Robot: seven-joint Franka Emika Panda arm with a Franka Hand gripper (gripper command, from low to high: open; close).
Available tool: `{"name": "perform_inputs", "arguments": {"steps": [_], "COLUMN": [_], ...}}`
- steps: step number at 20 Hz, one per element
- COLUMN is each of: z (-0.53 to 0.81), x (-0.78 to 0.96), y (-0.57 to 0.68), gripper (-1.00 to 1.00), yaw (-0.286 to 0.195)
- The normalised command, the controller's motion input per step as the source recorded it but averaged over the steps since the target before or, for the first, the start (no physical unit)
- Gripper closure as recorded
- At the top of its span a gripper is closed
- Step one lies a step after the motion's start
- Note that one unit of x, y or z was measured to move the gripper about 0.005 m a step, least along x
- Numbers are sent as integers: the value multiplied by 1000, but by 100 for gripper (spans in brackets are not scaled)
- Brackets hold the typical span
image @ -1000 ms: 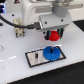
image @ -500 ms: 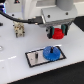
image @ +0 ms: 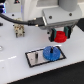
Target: Insert the blue gear onto the right peg, followed by the red gear
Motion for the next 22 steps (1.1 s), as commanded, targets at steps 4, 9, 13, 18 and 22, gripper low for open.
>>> {"name": "perform_inputs", "arguments": {"steps": [4,9,13,18,22], "z": [-59,-106,-162,-174,-237], "x": [333,71,78,141,52], "y": [-175,-116,-91,-90,-176], "gripper": [100,100,100,100,100], "yaw": [0,0,0,0,0]}}
